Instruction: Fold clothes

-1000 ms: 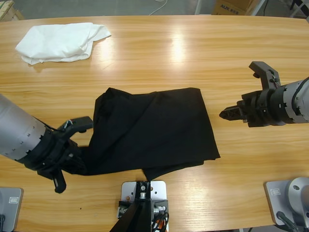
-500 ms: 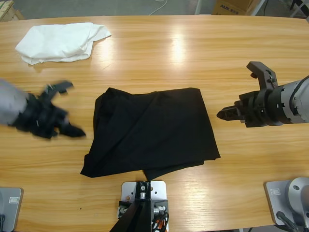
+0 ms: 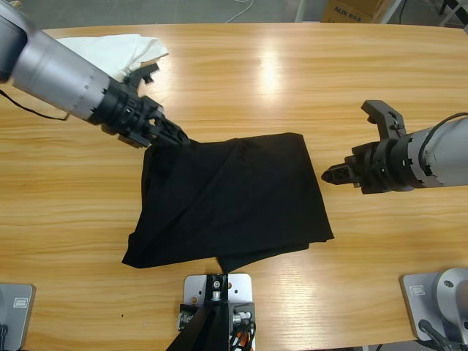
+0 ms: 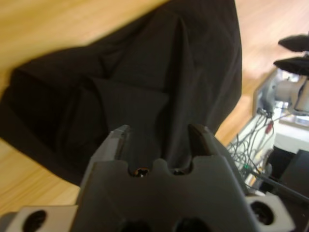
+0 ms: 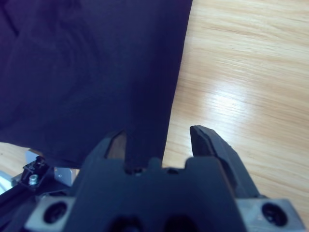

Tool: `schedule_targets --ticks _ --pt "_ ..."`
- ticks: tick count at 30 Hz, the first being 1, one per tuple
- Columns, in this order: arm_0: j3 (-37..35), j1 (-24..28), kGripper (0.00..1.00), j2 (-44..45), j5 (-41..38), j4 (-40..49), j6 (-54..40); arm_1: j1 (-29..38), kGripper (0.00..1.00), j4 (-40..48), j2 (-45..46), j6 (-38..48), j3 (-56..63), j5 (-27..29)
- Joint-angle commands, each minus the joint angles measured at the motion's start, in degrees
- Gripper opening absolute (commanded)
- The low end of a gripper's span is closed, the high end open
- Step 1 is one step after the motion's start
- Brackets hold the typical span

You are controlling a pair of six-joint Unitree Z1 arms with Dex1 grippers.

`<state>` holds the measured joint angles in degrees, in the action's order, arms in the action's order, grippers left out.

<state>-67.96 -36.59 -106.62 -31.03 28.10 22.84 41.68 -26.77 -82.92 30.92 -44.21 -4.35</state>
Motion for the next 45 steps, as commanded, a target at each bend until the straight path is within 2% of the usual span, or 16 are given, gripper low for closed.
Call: schedule_targets --ticks 1,22,36,38,40,41,45 --pt "4.2 -0.6 0.402 -6.9 -1.8 -2.9 -0.3 -0.6 0.536 0.8 -2.5 -0.3 2.4 -1.0" --pt "5.6 -0.5 0.434 -8.3 5.6 -3.3 -0.7 -0.6 0.536 1.8 -2.7 -0.2 4.0 -1.4" --pt "5.0 -1.7 0.424 -9.7 4.2 -4.3 -0.5 -0.6 0.536 2.1 -2.1 -0.2 4.3 -1.9" --pt "4.9 -1.7 0.341 -9.7 4.2 -4.4 -0.7 -0.6 0.536 2.2 -2.2 -0.2 4.2 -2.0" --pt "4.9 -2.1 0.027 -9.6 4.3 -4.9 -1.9 -0.6 0.536 2.4 -2.5 -0.2 4.1 -2.0" --pt "5.0 -2.4 0.0 -9.5 5.0 -5.3 -2.9 -0.6 0.536 2.5 -2.7 -0.2 3.9 -2.0" --pt "5.0 -3.4 0.0 -9.6 5.7 -7.1 -3.9 -0.6 0.536 2.5 -2.7 -0.2 4.0 -2.0"
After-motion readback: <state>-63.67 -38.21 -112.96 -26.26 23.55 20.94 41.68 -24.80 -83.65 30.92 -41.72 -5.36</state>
